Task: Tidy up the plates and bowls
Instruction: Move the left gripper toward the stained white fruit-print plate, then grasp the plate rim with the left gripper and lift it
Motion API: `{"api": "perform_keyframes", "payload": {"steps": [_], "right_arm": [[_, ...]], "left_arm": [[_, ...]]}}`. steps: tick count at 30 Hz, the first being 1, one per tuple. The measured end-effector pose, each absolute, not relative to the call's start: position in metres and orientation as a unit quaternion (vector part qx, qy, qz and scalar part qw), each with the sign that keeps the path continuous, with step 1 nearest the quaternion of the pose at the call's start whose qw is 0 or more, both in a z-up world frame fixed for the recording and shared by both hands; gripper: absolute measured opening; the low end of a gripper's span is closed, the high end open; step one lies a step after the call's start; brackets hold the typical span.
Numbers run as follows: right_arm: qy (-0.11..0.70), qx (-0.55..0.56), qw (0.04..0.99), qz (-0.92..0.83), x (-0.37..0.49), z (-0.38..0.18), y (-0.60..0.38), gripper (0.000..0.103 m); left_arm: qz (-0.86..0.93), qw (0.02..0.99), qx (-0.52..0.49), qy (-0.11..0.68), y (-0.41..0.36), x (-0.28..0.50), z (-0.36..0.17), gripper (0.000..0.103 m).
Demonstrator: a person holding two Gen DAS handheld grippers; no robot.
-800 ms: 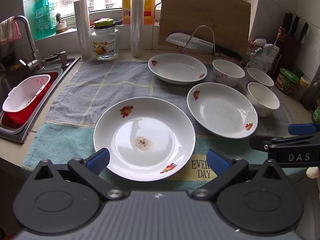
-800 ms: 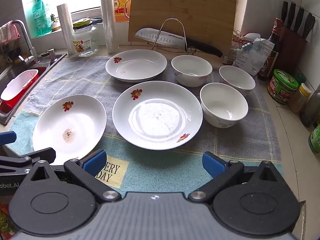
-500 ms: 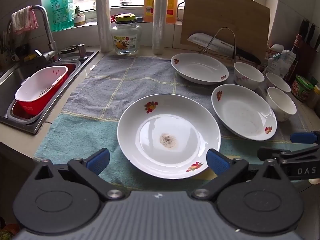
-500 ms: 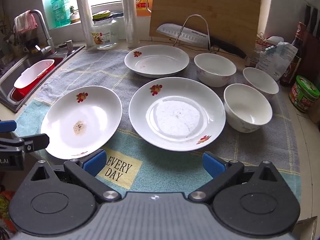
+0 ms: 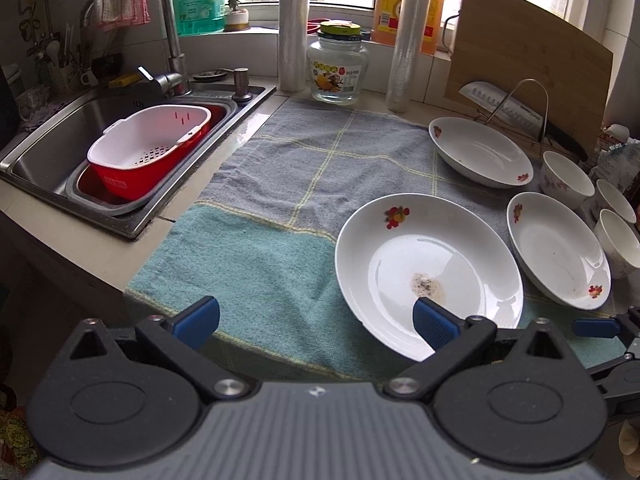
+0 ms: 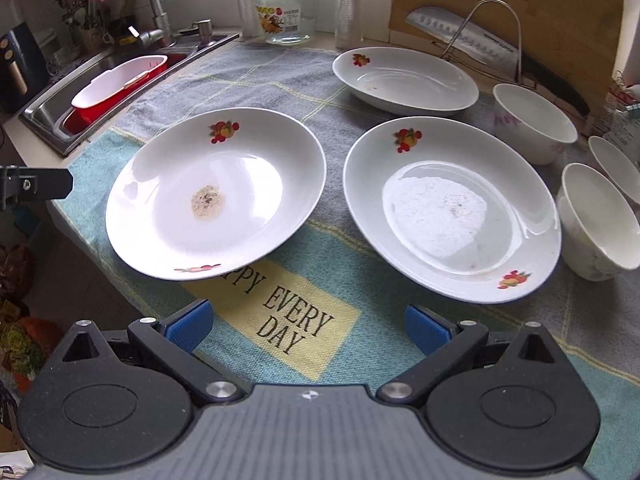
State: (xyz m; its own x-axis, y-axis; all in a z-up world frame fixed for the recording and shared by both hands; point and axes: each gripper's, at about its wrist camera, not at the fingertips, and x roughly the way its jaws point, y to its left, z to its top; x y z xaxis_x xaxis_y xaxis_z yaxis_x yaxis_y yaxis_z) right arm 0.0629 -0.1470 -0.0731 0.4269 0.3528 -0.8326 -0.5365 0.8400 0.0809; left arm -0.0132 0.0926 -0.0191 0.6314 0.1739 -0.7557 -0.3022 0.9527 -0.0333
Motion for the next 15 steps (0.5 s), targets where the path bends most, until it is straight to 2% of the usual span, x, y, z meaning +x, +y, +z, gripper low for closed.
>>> {"api": "perform_keyframes", "payload": {"steps": [9,15], "right_arm": [[0.460,-0.135,0.818,0.318,0.067,-0.094,-0.114,0.103],[0.425,-0.162,0.819,0.349,0.065,-0.099,-0.099,0.103]], "left_arm": [[0.152,0.892,-0.085,0.417,0.110,-0.010,-0.022,0.102],[0.134,0.889,-0.093,0.429,0.117,0.002,-0.026,0.102]]}}
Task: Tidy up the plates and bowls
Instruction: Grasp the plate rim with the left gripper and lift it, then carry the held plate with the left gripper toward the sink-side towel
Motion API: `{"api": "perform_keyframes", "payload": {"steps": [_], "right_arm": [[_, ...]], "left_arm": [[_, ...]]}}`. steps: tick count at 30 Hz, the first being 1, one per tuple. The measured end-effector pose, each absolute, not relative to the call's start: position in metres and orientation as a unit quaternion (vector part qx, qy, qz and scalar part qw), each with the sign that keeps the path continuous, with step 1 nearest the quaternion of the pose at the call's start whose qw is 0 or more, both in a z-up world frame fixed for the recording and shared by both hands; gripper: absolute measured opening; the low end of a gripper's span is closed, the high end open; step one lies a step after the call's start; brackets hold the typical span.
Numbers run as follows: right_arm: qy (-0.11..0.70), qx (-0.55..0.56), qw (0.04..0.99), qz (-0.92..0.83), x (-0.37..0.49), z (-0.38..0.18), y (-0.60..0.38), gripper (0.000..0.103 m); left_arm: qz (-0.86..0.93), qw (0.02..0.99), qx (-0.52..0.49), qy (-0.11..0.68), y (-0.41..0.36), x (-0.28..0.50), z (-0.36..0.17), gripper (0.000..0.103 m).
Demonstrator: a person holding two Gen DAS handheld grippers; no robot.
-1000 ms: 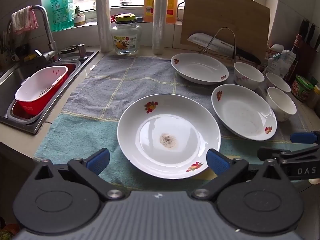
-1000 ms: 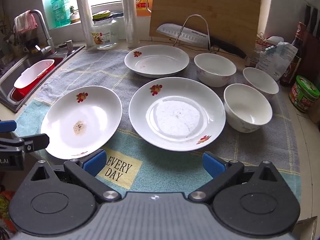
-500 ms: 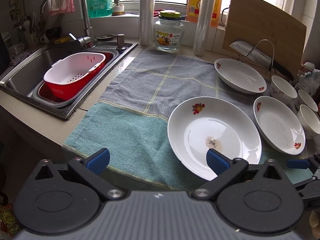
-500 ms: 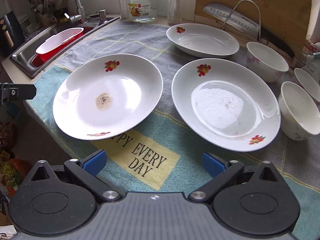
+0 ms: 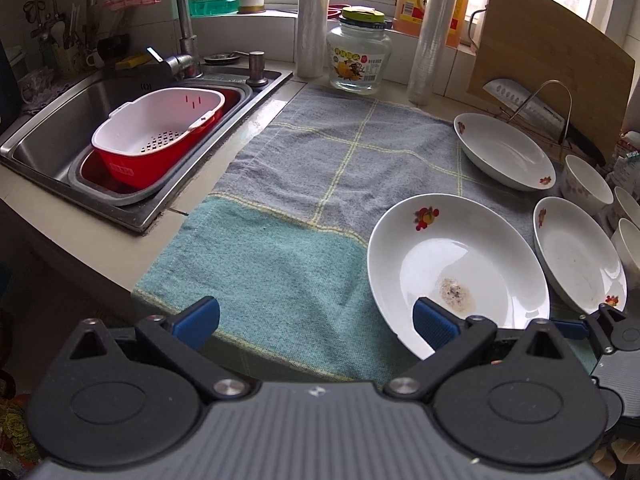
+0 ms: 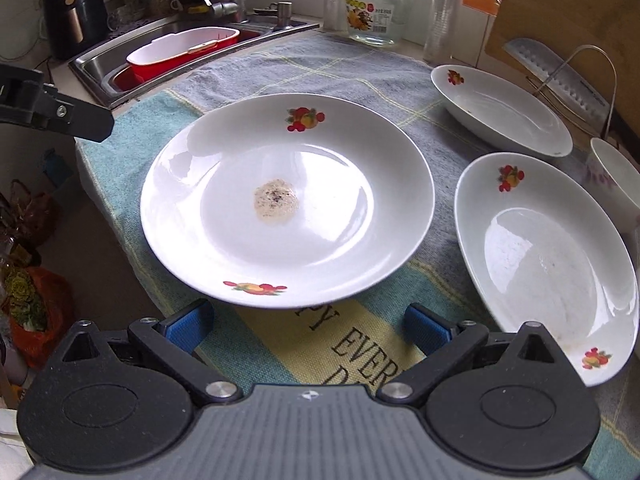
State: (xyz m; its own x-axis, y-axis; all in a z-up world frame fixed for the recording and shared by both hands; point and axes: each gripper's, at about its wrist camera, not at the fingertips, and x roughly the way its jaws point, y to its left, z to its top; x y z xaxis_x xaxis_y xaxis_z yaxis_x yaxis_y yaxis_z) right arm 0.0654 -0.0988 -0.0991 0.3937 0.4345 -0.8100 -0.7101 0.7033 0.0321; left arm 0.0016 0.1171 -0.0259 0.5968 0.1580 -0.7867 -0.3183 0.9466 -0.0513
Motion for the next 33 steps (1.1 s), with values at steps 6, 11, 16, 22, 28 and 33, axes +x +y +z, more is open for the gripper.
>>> {"api": "perform_keyframes", "payload": {"steps": [6,11,16,22,28,33], "right_arm": [[0.402,-0.171,0.820,0.368,0.067,-0.102,-0.091,0.103],[0.391,-0.174,0.819,0.381,0.069,-0.104,-0.088,0.103],[0.378,-0.171,0.823,0.387,0.069,-0.106,-0.088,0.103],[0.376,-0.167,0.827,0.384,0.069,-0.106,-0.088,0.103],[0.375,-0.164,0.830,0.379,0.067,-0.107,-0.088,0.103],[0.375,-0.162,0.832,0.377,0.067,-0.108,-0.087,0.103]], "left_arm": [[0.105,0.890,-0.084,0.436,0.119,0.021,-0.028,0.102],[0.054,0.891,-0.063,0.447,0.119,0.050,-0.032,0.102],[-0.012,0.887,-0.041,0.459,0.112,0.083,-0.040,0.102],[-0.093,0.873,-0.012,0.479,0.094,0.117,-0.057,0.102],[-0.147,0.850,0.009,0.506,0.089,0.139,-0.072,0.102],[-0.176,0.830,-0.004,0.528,0.090,0.149,-0.083,0.102]]}}
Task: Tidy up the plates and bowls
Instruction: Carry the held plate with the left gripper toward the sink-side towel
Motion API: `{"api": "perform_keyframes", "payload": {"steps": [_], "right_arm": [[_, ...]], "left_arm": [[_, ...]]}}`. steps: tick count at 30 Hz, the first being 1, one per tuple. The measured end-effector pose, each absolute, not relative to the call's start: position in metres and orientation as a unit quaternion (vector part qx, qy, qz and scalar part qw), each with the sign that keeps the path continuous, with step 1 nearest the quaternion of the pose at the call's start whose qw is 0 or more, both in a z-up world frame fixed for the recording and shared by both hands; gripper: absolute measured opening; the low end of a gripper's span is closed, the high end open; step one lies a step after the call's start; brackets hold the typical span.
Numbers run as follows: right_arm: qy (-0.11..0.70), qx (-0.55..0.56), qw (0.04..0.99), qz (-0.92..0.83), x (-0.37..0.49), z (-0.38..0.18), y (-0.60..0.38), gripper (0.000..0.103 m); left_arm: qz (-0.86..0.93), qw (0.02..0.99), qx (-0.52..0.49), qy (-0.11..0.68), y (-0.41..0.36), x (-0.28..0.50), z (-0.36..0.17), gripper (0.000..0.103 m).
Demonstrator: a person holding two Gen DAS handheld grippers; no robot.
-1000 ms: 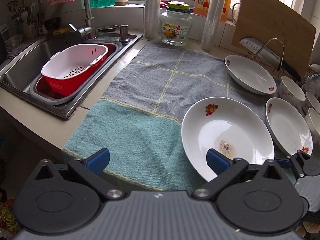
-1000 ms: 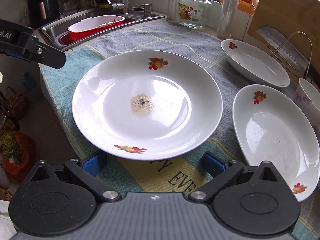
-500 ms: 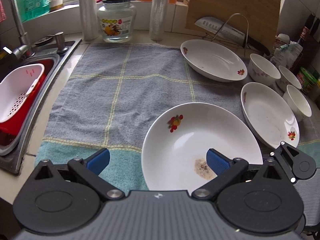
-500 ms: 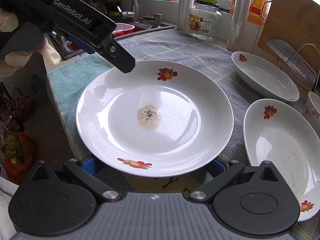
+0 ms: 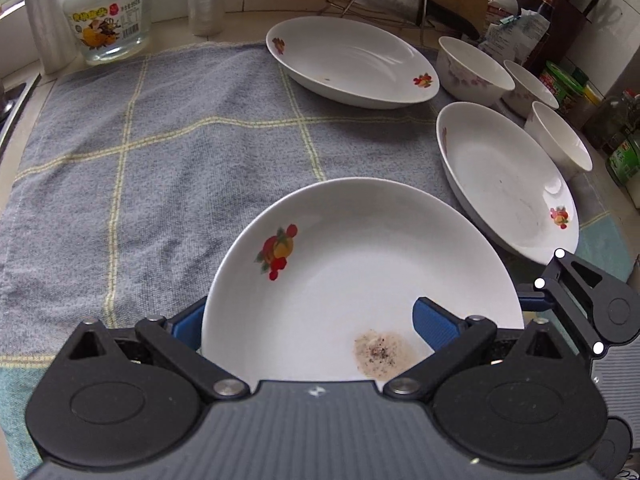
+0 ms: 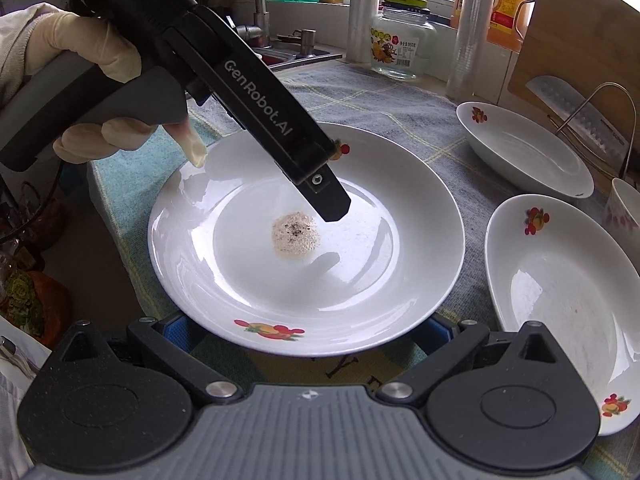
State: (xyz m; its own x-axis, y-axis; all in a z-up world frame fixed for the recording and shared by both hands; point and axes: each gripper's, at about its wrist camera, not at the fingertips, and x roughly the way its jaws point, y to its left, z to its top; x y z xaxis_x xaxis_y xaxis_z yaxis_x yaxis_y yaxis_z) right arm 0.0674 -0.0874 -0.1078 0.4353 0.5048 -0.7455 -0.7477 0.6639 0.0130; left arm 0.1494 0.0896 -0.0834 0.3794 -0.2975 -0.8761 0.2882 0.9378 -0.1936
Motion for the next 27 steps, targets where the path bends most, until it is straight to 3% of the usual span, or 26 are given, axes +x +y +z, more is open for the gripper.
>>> {"api": "perform_keyframes", "payload": {"steps": [13,27], "right_arm": [[0.387,-0.162,0.831,0.365,0.070,-0.106,-0.084,0.103],[0.385,-0.145,0.849,0.332,0.063,-0.108,-0.086,0.103]], "left_arm": [[-0.266,0.807,-0.061,0.523,0.129,0.160,-0.083,0.102],[-0.340,0.788,-0.016,0.513,0.134,0.160,-0.085,0.102]]}}
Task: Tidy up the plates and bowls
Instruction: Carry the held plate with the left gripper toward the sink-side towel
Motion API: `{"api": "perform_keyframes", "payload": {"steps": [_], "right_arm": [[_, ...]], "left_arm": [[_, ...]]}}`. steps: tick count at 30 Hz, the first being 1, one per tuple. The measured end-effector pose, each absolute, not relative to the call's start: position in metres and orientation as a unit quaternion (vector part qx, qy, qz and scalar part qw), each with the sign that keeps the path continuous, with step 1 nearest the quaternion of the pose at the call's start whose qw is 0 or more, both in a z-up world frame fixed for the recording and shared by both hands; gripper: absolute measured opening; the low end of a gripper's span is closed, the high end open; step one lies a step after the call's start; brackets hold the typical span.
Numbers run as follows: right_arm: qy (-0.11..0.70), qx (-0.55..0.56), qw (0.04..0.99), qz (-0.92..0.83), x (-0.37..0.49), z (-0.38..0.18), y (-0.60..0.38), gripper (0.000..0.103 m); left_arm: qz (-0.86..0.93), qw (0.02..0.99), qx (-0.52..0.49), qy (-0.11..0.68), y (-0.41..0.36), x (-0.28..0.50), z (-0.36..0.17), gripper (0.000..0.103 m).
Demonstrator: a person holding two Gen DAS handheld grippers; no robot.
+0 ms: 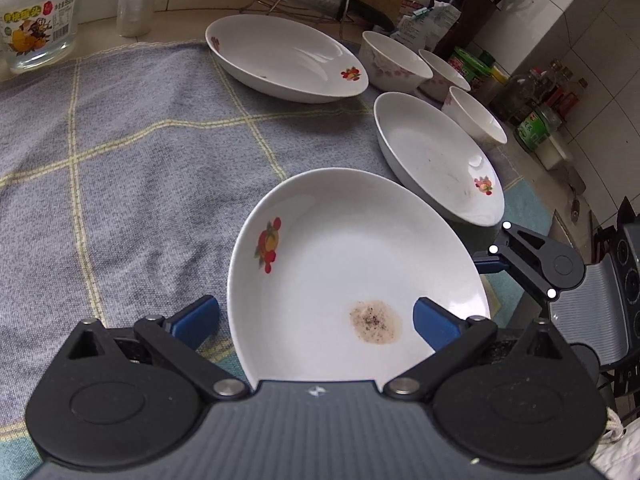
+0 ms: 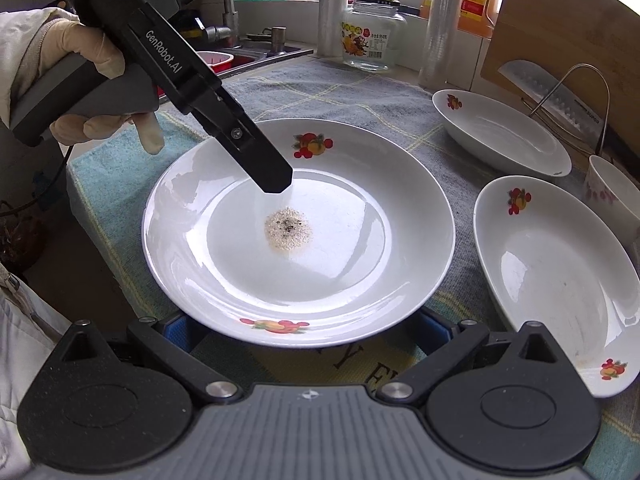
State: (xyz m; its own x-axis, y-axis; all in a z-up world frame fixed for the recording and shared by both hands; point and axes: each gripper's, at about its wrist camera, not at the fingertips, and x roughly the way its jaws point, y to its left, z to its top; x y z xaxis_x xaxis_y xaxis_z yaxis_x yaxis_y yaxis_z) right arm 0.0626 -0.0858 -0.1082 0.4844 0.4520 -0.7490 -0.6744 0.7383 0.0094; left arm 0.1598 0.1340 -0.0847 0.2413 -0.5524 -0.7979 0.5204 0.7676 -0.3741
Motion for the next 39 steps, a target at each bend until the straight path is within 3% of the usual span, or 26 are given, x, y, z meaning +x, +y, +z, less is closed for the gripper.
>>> {"api": "perform_keyframes", "payload": {"steps": [18,23,25,27,39], "right_arm": [[0.371,-0.147,0.848,0.348,0.062,-0.108,-0.089,0.103],[0.369,-0.151,0.847,0.352,0.061,-0.108,-0.089,0.103],[0.367,-0.156,0.847,0.352,0.061,-0.107,-0.088,0.103],[0.364,-0.162,0.847,0.353,0.060,-0.107,-0.087,0.103],[0.366,-0.165,0.844,0.355,0.061,-0.106,-0.087,0.103]], "left_arm": [[-0.347,0.746,0.011,0.568,0.124,0.188,-0.084,0.100],[-0.349,0.741,0.022,0.573,0.122,0.191,-0.082,0.094],[-0.350,0.738,0.021,0.576,0.122,0.194,-0.080,0.084],[-0.349,0.737,0.027,0.578,0.121,0.197,-0.079,0.081],[-0.361,0.725,0.041,0.585,0.113,0.200,-0.075,0.078]]}}
